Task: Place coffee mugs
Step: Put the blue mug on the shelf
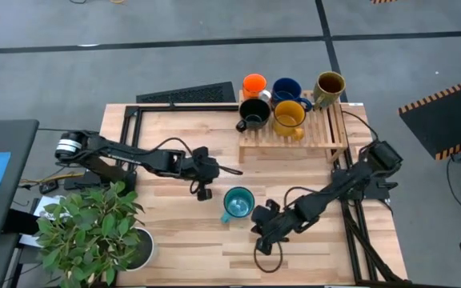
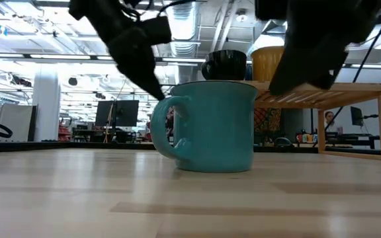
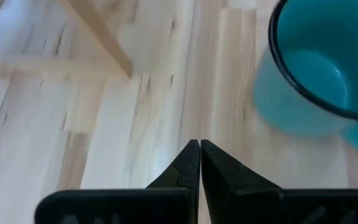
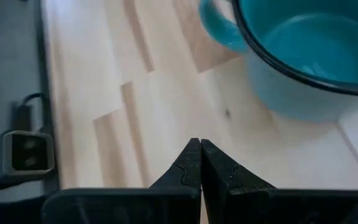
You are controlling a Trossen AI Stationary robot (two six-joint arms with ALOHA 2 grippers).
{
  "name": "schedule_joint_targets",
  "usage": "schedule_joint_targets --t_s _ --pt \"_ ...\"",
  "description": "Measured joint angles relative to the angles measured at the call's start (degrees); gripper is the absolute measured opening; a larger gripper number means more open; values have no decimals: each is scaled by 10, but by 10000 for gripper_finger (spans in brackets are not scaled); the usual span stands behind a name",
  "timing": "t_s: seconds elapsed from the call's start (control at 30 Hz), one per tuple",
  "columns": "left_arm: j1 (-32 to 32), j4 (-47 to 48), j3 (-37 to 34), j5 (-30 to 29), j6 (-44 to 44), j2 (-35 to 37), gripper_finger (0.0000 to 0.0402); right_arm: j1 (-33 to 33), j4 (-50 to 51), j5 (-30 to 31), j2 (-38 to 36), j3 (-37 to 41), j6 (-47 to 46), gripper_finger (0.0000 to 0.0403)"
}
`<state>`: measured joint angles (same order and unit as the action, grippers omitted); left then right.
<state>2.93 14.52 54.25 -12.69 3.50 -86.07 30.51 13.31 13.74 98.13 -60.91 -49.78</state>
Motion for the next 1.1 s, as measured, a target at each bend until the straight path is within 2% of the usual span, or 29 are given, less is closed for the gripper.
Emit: schedule_joint_targets --t_s 0.1,0.17,0.33,0.73,0.97,1.1 --pt "-6 -40 -3 22 -20 -19 0 -10 -16 11 24 0 -14 21" --pt "-9 -103 1 45 -31 -43 0 -18 -18 12 34 -1 -14 20" --pt "-10 -158 2 93 -19 -89 0 -42 13 27 23 -1 -6 20" --pt "18 -165 3 135 46 -111 0 -88 126 44 -31 -1 52 20" --pt "63 -161 3 130 112 -110 0 -122 104 47 -32 0 93 20" --pt "91 -171 4 108 162 -109 0 -143 84 51 -33 -1 130 20"
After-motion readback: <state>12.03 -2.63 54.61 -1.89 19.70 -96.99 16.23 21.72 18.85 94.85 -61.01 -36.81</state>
